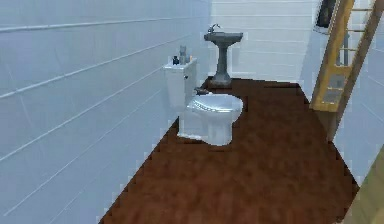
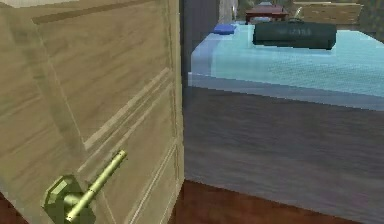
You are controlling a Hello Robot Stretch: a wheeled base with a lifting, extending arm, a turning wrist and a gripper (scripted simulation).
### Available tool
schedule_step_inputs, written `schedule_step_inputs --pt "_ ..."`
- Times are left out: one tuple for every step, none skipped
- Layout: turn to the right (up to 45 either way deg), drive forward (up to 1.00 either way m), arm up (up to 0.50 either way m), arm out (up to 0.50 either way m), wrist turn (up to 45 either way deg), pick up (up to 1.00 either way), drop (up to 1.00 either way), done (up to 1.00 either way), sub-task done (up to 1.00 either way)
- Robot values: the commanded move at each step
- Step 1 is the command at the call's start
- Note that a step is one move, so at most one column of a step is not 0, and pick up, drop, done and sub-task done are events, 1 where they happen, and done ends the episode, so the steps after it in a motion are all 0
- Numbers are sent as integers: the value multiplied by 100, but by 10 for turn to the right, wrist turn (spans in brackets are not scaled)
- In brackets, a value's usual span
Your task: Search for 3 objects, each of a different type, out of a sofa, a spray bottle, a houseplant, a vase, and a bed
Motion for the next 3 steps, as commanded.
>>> schedule_step_inputs --pt "0 10 0 0 0 0 0 0 0" --pt "150 0 0 0 0 0 0 0 0" --pt "0 60 0 0 0 0 0 0 0"
